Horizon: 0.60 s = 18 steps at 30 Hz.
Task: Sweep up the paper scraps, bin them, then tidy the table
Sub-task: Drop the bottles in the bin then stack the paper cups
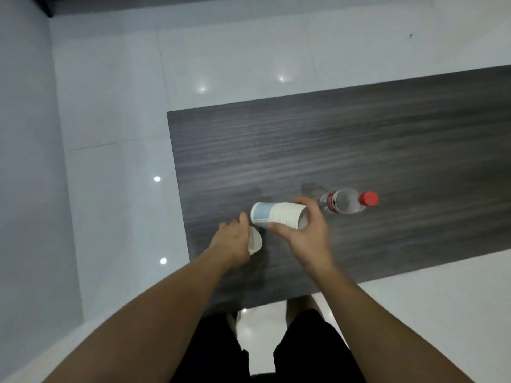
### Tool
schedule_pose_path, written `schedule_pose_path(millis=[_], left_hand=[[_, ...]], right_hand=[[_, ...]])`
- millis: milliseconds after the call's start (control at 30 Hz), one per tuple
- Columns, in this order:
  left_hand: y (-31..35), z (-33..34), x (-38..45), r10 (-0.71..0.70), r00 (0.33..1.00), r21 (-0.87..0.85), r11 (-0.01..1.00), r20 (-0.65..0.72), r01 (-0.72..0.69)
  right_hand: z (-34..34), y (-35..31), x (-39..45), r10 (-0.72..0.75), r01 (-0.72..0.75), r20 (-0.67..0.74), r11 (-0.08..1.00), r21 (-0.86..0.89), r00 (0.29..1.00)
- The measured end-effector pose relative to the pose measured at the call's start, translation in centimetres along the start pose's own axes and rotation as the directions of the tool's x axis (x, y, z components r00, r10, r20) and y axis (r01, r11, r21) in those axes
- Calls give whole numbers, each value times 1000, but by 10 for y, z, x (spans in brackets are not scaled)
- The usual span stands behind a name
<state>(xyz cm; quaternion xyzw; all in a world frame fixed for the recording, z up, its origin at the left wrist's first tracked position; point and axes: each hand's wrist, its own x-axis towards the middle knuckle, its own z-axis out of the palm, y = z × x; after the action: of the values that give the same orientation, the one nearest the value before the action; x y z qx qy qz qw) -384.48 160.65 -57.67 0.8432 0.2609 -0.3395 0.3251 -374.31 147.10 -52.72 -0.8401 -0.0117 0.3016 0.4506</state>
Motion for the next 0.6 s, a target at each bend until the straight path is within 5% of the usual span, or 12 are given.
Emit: schedule_pose_path(millis=[133,333,467,533,600], left_hand=[[8,2,-46,-73,969,-282,959,-235,4],[39,-8,-82,357,843,113,933,-403,-341],[63,-7,-95,322,845,78,944,-427,-320],[77,-9,-95,209,858,-26,968,-470,-250],[93,-12,-93,60,879,-146,978,-472,-145]], right_hand=[[-10,-11,-32,34,-25,92,994,-103,995],[-27,-21,-63,72,11,282,959,-284,957],[-63,-35,-58,114,30,519,965,-260,847],[-82,-40,-44,71,12,442,983,-183,894],[-99,-39,-22,12,22,167,980,-199,986]])
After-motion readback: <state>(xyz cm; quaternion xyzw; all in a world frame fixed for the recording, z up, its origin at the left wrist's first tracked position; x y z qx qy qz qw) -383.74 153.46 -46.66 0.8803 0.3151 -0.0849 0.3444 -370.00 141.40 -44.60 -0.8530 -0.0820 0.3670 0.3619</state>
